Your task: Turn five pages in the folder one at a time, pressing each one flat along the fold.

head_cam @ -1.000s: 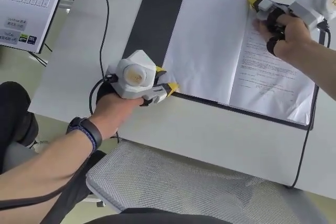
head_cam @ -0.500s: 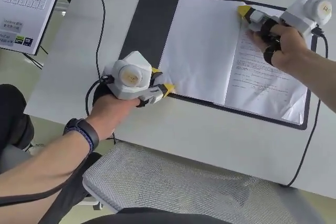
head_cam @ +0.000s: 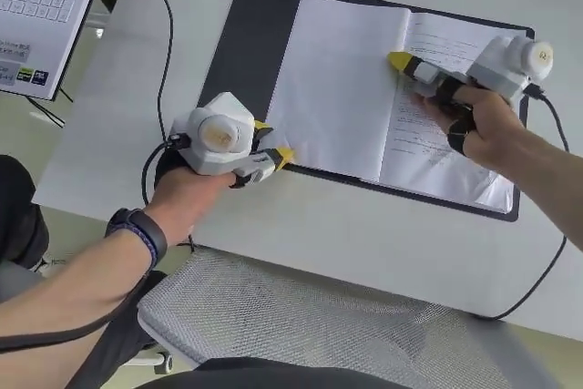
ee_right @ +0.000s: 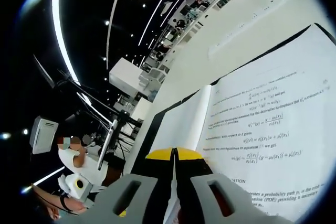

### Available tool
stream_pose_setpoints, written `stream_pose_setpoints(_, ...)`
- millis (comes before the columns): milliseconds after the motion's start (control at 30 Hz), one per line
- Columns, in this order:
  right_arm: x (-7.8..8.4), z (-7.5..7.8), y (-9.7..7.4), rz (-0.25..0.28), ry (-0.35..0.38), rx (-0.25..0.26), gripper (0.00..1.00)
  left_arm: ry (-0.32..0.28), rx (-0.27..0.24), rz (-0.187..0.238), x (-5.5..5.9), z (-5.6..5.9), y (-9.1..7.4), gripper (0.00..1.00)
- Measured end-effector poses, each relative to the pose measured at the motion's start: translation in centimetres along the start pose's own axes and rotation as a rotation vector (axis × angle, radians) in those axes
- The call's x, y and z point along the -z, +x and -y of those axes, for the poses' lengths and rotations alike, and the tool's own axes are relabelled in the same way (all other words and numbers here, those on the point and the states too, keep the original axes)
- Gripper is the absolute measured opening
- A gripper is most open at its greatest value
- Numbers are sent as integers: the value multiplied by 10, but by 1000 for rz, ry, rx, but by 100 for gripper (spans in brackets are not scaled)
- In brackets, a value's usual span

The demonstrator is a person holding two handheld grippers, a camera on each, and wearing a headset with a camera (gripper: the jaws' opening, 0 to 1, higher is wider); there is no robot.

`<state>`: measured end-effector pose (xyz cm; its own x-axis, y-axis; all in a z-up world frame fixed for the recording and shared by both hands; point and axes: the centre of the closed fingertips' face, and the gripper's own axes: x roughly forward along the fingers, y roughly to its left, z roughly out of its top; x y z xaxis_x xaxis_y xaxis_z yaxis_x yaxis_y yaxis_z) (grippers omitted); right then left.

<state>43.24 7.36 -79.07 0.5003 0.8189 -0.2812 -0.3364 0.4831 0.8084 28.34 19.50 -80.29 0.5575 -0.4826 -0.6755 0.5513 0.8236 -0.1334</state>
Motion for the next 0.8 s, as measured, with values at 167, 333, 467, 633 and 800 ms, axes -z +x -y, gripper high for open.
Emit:
stream_pose_setpoints(167,10,-9,-7,-19,-4,-16,0,0,0,3,0,0,-1,28)
stream_pose_setpoints(333,34,-27,-21,-58,-34,-32,0,5,3,5,0,-1,0,28)
stream_pose_setpoints(467,46,-27,-26,-110,-81,-42,0,8,5,5,1,-2,1,28)
stream_pose_setpoints(633,71,-36,-40,-149,-104,-59,0,8,5,8,2,-2,2,28)
stream_pose_setpoints(800,93,-45,-52,-202,-135,-76,0,9,6,8,2,-2,2,29)
